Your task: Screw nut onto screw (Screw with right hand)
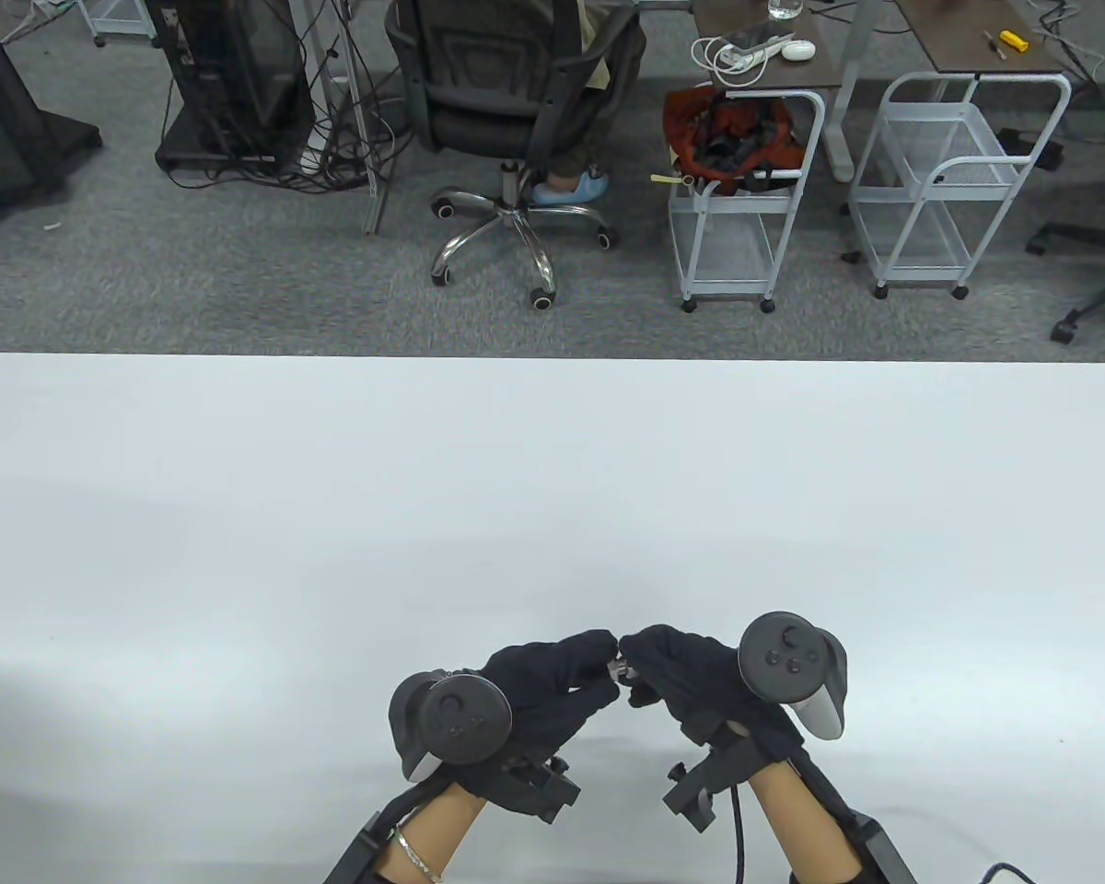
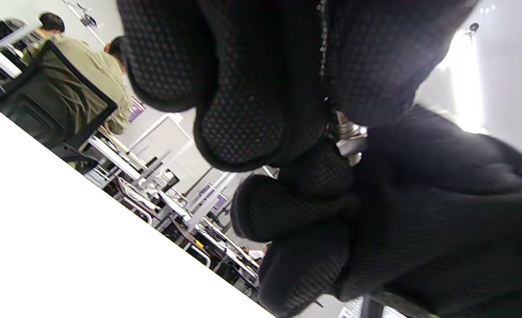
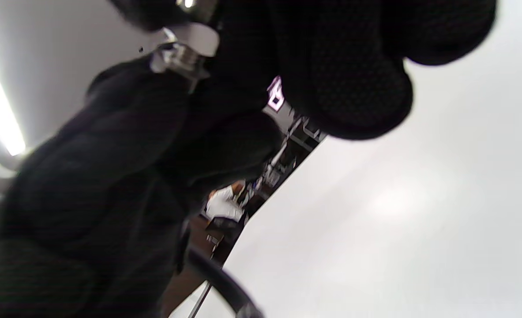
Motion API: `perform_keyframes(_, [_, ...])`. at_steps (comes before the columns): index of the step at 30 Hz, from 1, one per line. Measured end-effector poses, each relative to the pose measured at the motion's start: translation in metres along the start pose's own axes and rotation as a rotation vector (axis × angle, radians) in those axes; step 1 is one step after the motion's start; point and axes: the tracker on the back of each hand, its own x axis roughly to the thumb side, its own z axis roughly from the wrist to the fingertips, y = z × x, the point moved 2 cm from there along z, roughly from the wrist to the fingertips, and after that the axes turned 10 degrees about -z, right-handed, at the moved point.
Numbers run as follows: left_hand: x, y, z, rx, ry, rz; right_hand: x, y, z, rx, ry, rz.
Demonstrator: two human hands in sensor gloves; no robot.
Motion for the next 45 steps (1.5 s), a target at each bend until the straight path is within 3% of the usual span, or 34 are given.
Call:
perform_keyframes(2, [0.0002,-0.0006,0.0001,-0.004,0.003,0.000,-0.0002,-0.0018,0.0007,0.041,-0.004,-0.025])
perform_keyframes(6, [0.0028,0.0017,0.0005,-0.017,0.016,-0.026,-0.0010,0.0025,-0.0004,-0.122,-0.001,-0.047])
perform_keyframes(11, [0.0026,-0.0010,0.0004,0.003,0.018,0.021,-0.0007,-0.0025,0.0008,0.050,-0.002,-0.003])
perform_keyframes(16, [0.0028,-0.0002,0.0006,-0.002,0.015,-0.013,-0.0015,0.0003,-0.0003,-0.137,0.002,-0.038])
perform_keyframes(18, [0.0026,-0.0008,0.0006,0.001,0.014,-0.007,-0.0024,-0.0006,-0.0001,-0.099,-0.004,-0.008])
perform_keyframes(21, [0.0020,-0.0027,0.0002,0.014,0.009,0.020,-0.0013,-0.0044,0.0021,0.050,0.009,0.012])
perform_keyframes(25, [0.0024,-0.0002,0.0002,-0.001,0.010,-0.021,-0.0023,0.0001,-0.0001,-0.133,-0.001,-0.016])
perform_keyframes(26, [0.0022,-0.0002,0.0003,-0.003,0.009,-0.024,-0.0027,0.0000,-0.0004,-0.134,-0.004,-0.013])
perform_keyframes(28, [0.0017,-0.0009,0.0002,0.003,0.005,-0.016,-0.0036,-0.0010,0.0000,-0.093,-0.002,0.008])
perform_keyframes(31, [0.0011,-0.0041,-0.0001,0.017,0.000,0.012,-0.0034,-0.0068,0.0028,0.065,0.016,0.057])
perform_keyframes(32, [0.0013,-0.0044,-0.0001,0.016,0.001,0.008,-0.0039,-0.0067,0.0024,0.062,0.013,0.042])
perform_keyframes(35, [0.0010,-0.0021,0.0006,-0.003,0.012,-0.011,-0.0053,-0.0027,0.0007,-0.132,-0.012,0.010])
perform_keyframes(36, [0.0010,-0.0015,0.0005,0.000,0.006,-0.018,-0.0057,-0.0031,0.0005,-0.138,-0.014,0.019])
perform_keyframes(39, [0.0018,-0.0021,0.0003,0.006,0.011,0.014,-0.0065,-0.0027,0.0010,-0.065,-0.009,0.041])
perform_keyframes(41, [0.0021,-0.0029,0.0002,0.010,0.014,0.033,-0.0047,-0.0058,0.0027,0.069,0.008,0.056])
perform_keyframes(42, [0.0022,-0.0031,0.0002,0.009,0.017,0.028,-0.0048,-0.0058,0.0024,0.084,0.005,0.038])
perform_keyframes(45, [0.0020,-0.0006,0.0007,-0.010,0.029,-0.006,-0.0044,-0.0007,0.0007,-0.113,-0.009,-0.001])
